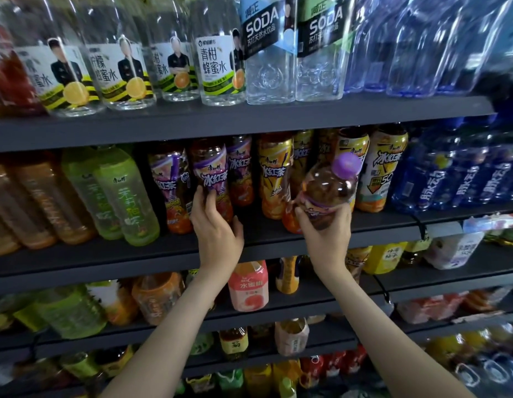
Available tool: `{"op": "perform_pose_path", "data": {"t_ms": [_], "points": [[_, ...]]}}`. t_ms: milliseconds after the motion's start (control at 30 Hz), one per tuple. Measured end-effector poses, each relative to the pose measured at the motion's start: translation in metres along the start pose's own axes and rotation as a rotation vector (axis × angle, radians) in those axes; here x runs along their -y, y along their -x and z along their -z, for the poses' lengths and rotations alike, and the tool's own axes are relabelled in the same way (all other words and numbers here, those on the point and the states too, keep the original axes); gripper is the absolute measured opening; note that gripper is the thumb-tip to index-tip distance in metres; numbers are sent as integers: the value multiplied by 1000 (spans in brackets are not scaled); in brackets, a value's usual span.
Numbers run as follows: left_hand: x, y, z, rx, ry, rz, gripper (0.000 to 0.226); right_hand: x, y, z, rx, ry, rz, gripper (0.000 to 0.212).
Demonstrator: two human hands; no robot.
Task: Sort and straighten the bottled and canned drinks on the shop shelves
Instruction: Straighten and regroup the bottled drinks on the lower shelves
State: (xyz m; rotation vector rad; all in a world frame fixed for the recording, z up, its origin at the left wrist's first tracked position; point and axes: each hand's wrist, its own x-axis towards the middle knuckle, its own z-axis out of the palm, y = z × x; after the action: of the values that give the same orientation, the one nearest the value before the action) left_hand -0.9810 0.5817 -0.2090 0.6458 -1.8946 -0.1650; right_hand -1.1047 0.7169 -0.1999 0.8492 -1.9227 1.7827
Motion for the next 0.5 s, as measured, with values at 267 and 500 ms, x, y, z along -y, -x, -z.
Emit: {"op": "perform_pose_path", "data": {"t_ms": [267, 500], "points": [[21, -8, 20, 55, -136, 27, 90, 38, 9, -46, 253, 43, 13, 65], [36, -13, 23, 187, -242, -31, 96, 50, -5, -86, 284, 162, -49, 76]]}}
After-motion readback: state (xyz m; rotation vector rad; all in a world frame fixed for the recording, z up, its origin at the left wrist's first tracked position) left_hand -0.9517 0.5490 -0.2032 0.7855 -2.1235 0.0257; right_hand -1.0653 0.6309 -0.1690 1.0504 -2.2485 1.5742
